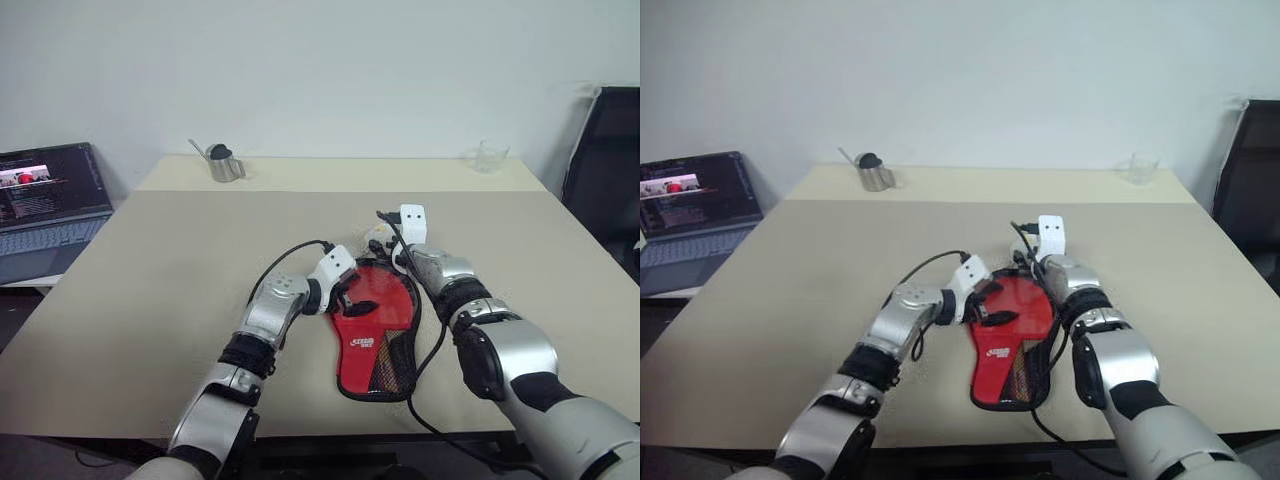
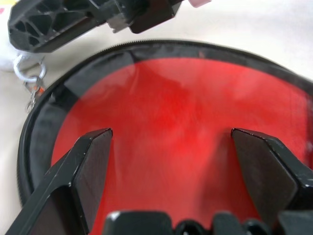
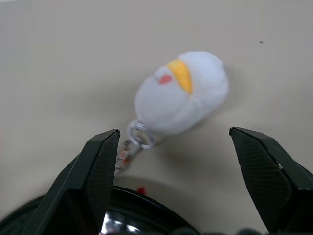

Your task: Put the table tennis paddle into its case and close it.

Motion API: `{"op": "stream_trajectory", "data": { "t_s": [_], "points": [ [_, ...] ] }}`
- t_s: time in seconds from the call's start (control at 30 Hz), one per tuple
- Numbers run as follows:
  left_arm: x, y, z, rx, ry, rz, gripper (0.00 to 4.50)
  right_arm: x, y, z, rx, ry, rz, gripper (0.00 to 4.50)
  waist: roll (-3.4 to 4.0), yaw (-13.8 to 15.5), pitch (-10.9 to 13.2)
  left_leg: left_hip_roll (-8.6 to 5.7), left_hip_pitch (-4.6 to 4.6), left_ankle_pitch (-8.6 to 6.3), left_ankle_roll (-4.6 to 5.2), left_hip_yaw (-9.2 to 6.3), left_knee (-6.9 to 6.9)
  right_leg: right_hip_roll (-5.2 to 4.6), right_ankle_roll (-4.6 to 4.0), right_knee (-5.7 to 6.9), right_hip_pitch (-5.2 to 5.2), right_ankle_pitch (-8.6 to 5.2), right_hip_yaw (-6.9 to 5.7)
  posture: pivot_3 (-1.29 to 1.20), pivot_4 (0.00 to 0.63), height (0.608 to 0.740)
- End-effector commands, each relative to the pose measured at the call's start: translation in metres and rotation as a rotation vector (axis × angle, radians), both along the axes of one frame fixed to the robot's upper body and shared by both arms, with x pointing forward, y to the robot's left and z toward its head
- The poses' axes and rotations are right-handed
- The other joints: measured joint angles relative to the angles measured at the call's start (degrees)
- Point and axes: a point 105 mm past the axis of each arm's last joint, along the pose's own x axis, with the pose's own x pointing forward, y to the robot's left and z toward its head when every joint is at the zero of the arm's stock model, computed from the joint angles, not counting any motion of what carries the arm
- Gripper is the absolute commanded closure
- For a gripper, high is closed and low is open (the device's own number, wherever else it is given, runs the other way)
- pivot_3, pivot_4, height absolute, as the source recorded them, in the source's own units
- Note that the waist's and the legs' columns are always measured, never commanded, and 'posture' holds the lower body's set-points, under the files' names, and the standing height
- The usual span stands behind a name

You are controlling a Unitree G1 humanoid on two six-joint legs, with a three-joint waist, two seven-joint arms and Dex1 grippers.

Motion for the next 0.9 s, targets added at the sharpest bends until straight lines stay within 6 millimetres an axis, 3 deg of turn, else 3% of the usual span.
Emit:
{"op": "stream_trajectory", "data": {
  "t_s": [0.03,0.47,0.77,0.9],
  "points": [
    [-0.006,0.009,-0.004,0.029,0.016,0.038,0.29,0.004,0.011,0.018,0.025,-0.055,0.005,0.55,0.00,0.0,0.0,0.02,0.02,0.00,0.00,0.00,0.00,0.00,-0.02,0.02,0.00,-0.01,0.00,0.00,0.150,0.740],
    [-0.017,0.020,-0.005,0.036,0.022,0.111,0.29,0.002,0.033,0.022,0.023,-0.082,-0.021,0.55,0.00,0.0,0.0,0.05,0.12,0.01,-0.01,0.00,-0.02,-0.01,-0.07,0.07,0.04,-0.04,0.01,0.00,0.150,0.740],
    [-0.015,0.013,0.000,0.031,0.009,0.107,0.29,0.005,0.016,0.018,-0.005,-0.077,-0.161,0.55,0.01,0.1,0.0,0.04,0.12,0.01,-0.01,-0.01,-0.02,-0.03,-0.07,0.06,0.05,-0.05,0.01,0.00,0.150,0.740],
    [-0.016,0.010,0.001,0.030,0.003,0.100,0.29,0.003,0.021,0.015,-0.006,-0.070,-0.147,0.55,0.01,0.1,0.0,0.02,0.12,0.01,-0.01,0.00,-0.02,-0.03,-0.07,0.06,0.05,-0.05,0.01,0.00,0.150,0.740]
  ]
}}
